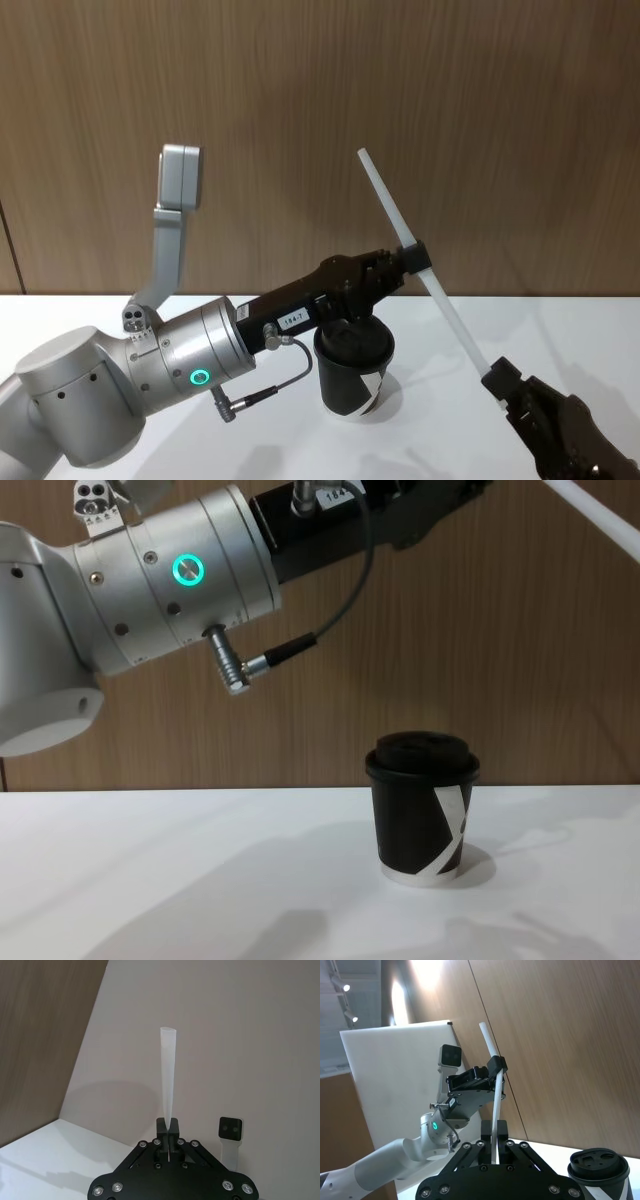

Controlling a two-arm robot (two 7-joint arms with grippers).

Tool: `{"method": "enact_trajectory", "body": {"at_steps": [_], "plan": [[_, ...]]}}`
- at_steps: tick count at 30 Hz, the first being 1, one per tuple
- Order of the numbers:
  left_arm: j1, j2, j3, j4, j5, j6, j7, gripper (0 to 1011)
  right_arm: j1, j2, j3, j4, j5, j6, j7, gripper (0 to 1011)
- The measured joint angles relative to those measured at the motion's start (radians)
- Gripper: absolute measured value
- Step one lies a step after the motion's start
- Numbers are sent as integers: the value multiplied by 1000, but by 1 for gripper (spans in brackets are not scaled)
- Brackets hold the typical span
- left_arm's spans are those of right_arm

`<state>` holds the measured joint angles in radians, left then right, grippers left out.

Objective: Pick up the straw with one hand, pass it to the other hand, and insert it into the cup.

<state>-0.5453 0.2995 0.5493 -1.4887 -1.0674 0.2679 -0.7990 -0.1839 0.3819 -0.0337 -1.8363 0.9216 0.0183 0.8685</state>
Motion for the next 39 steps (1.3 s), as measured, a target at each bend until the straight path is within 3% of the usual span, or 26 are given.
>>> {"method": "enact_trajectory", "body": {"at_steps": [11,19,32,39], "plan": [[0,0,0,0,-1,0,0,13,0,0,0,0,0,0,0,357],[-1,6,3,-6,14,-12,18,12,0,0,0,0,0,0,0,634],[-5,40,20,-48,131,-79,123,13,0,0,0,0,0,0,0,1001],[-10,64,38,-79,236,-120,213,14,0,0,0,0,0,0,0,1001]]}}
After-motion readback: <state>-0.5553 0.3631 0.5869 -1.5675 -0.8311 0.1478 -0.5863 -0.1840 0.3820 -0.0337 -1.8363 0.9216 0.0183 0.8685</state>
